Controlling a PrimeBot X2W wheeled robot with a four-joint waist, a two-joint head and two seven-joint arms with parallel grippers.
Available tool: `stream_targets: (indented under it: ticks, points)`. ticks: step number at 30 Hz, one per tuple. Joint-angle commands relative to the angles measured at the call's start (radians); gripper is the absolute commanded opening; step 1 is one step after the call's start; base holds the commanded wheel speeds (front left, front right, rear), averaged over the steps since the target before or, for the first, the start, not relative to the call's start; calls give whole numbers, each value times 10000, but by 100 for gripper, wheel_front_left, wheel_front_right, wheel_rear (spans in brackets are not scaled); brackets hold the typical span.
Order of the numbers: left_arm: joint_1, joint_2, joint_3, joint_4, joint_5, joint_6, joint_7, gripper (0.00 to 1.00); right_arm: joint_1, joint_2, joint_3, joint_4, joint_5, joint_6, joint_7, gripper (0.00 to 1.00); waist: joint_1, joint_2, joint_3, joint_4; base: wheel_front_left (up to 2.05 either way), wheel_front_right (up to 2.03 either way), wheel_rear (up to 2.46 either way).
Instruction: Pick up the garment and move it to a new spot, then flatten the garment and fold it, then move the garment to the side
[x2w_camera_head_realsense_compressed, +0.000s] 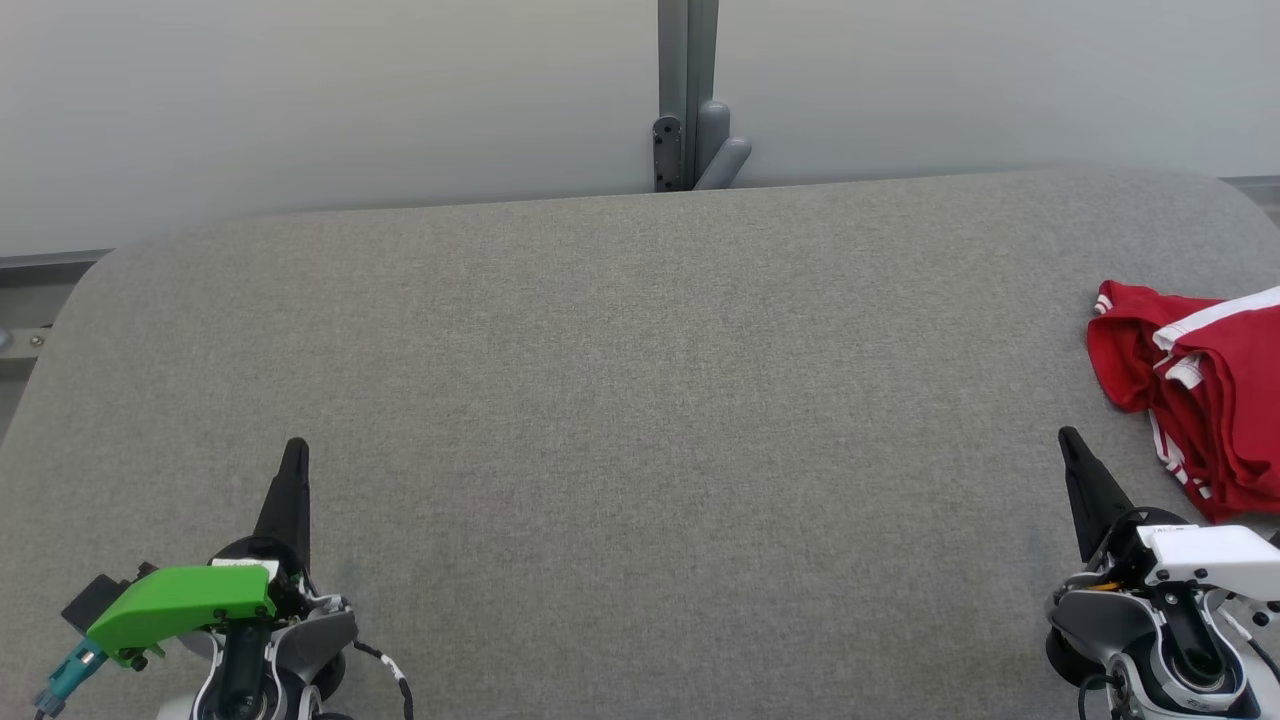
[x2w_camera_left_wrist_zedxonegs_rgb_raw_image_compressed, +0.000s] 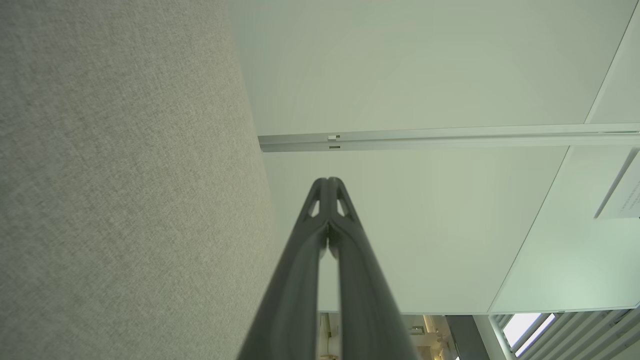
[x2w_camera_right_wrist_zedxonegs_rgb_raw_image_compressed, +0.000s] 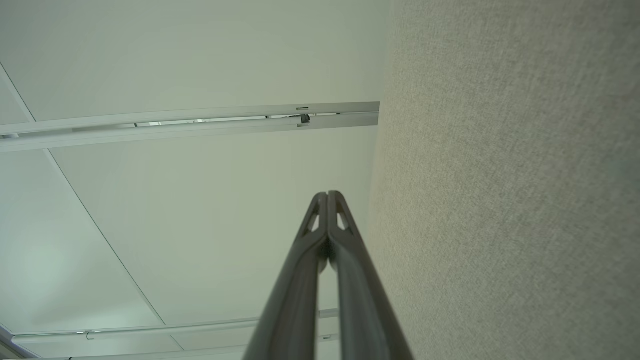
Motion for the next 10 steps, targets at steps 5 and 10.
stream_targets:
  ticks: [5,10]
  points:
    - [-132,-3,30,13,26,-55,41,0,-97,-3,-35,16,-31,4,47,0,0,0,0,0,0,0,0]
    - [-132,-3,32,12,27,-55,42,0,-97,0,-38,16,-33,4,51,0,0,0,0,0,0,0,0]
